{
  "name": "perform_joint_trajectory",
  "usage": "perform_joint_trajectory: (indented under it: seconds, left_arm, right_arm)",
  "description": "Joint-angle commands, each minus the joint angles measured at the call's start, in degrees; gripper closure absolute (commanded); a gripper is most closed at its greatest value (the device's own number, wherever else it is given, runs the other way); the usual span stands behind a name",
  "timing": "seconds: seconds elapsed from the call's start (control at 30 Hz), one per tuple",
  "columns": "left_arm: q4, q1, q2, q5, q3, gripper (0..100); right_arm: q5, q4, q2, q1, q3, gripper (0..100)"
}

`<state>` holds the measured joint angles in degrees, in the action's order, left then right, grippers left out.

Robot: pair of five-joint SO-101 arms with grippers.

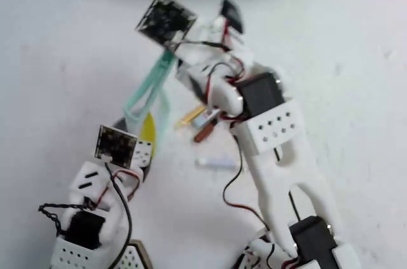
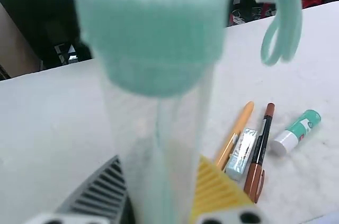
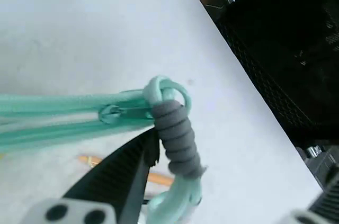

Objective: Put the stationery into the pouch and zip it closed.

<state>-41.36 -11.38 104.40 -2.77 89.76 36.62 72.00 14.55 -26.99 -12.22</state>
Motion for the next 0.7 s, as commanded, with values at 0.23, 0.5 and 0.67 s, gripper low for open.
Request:
perform_joint_trajectory:
  seconds: [0.23,0.5,0.67]
  left_arm:
    - [-0.35,0.04,0.4,-0.53,-0.7,98]
    - [-0.26,2.68,0.4,-0.26,-1.23,98]
    - [-0.44,2.86,0.4,-0.18,-1.67,98]
  right_arm:
    - [1.05,14.37,0.13,10.59,-20.04,51.9]
    - [2.9,24.92,-0.04,18.77,-20.48,56.7]
    - [8.26,26.59,1.89,20.0,-16.26,98.4]
